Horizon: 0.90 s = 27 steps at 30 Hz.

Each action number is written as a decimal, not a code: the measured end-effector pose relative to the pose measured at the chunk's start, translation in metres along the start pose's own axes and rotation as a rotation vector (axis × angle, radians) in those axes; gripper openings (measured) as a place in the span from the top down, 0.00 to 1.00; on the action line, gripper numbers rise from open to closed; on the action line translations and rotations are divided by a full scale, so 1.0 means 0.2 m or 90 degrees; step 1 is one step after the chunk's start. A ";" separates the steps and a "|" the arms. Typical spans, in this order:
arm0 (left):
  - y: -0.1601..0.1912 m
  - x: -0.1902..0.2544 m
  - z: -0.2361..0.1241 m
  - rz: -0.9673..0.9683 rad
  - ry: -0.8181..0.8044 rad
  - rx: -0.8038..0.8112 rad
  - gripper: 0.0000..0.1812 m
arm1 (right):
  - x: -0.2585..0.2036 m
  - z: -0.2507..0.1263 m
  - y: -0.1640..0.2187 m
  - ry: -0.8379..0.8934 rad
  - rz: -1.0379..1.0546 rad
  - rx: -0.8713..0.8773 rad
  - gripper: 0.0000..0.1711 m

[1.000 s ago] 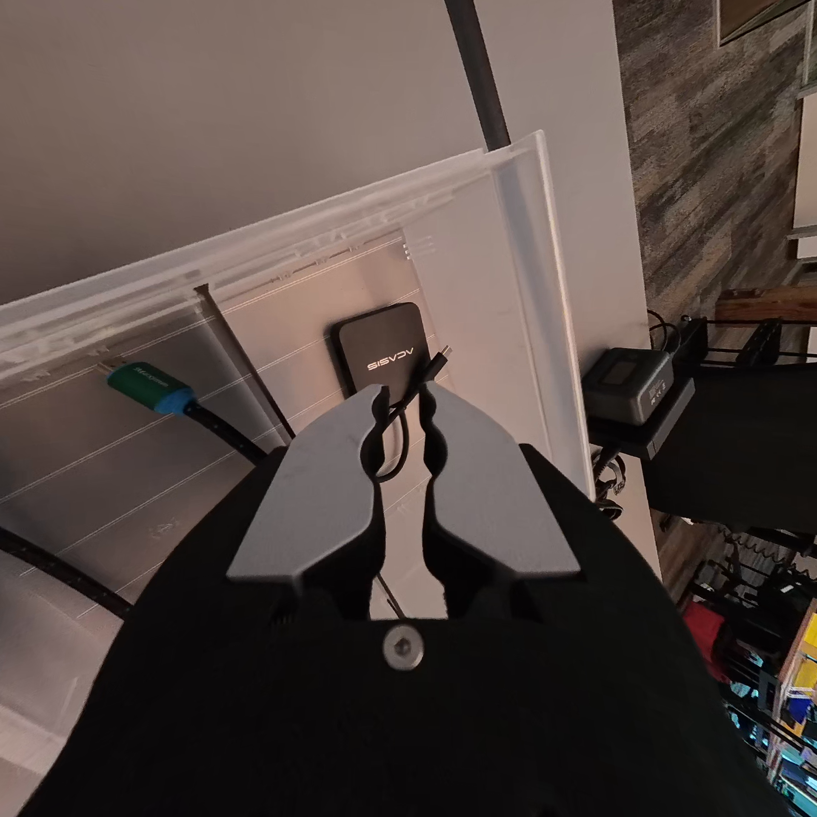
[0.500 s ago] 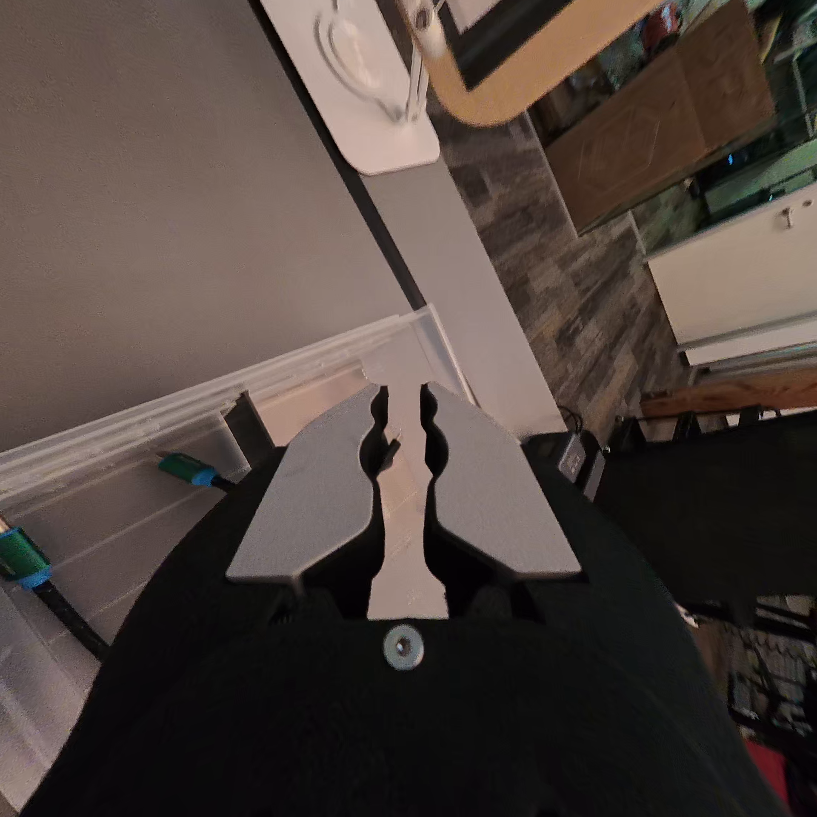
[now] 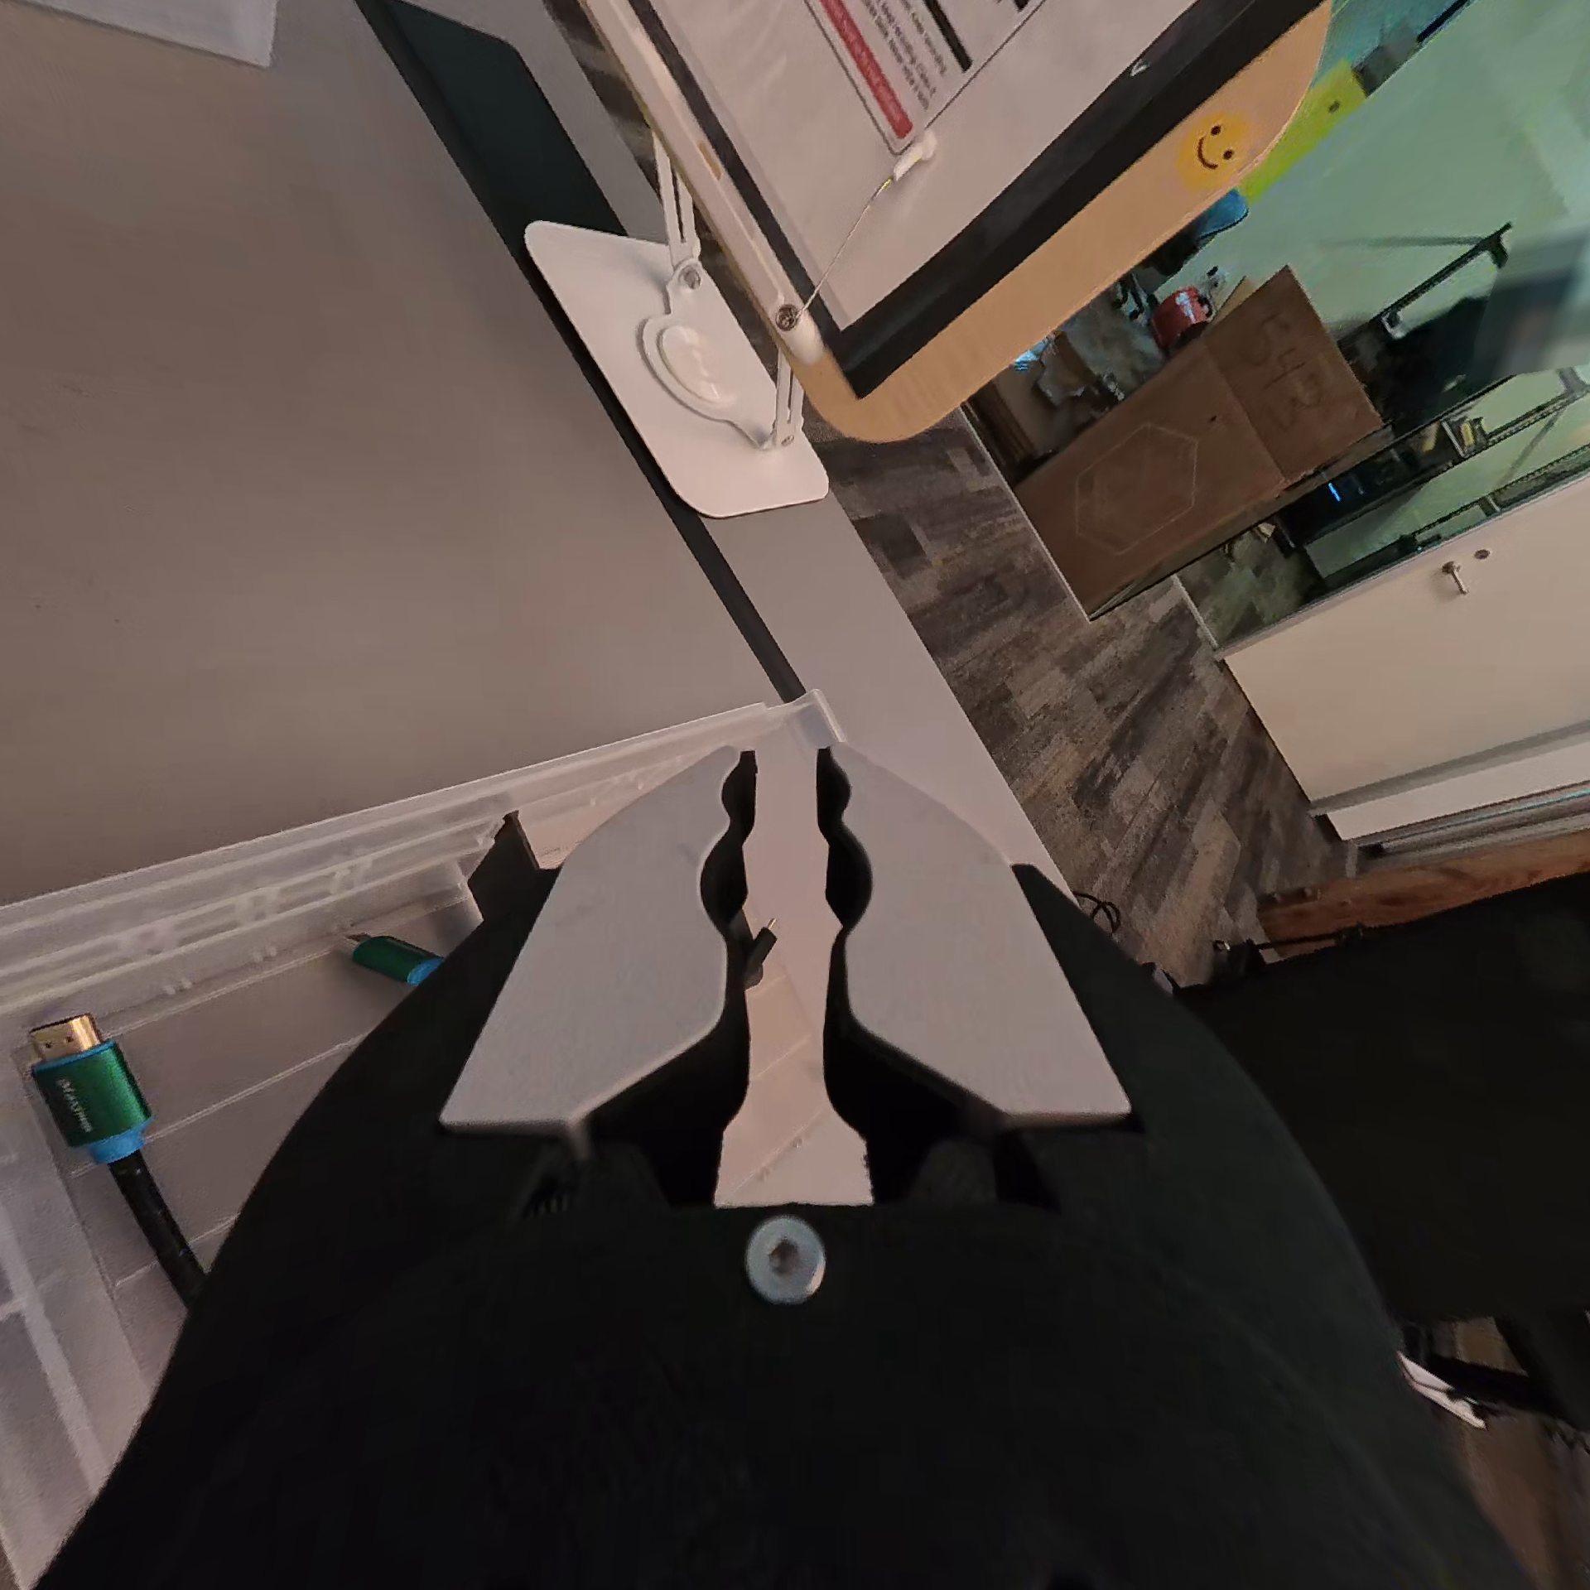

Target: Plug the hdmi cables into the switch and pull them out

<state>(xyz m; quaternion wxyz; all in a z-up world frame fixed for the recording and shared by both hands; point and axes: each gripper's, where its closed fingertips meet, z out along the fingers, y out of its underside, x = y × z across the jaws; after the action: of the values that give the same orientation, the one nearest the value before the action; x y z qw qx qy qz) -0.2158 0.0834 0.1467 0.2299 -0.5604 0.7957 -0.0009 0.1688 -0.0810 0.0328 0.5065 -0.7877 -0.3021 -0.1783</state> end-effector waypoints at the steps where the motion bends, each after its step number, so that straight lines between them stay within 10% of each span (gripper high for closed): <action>1: -0.01 -0.02 -0.03 -0.006 -0.010 0.002 0.86 | 0.00 0.00 0.01 -0.001 0.001 -0.001 0.92; 10: -0.37 -0.15 -0.20 -0.023 -0.225 0.090 0.86 | 0.06 -0.02 -0.10 0.018 0.075 0.049 0.83; 16: -0.62 -0.03 0.14 0.000 -0.445 0.264 0.87 | 0.06 -0.23 -0.45 -0.072 0.249 0.253 0.78; 27: -0.72 0.06 0.75 0.020 -0.472 0.302 0.87 | -0.37 -0.33 -1.01 -0.311 0.363 0.334 0.84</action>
<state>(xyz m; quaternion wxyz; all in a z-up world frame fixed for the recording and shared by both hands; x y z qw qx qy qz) -0.0356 0.0567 0.0456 0.6224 -0.4425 0.6453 0.0212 -0.0187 -0.1004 0.1567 0.6314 -0.7036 -0.2190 0.2415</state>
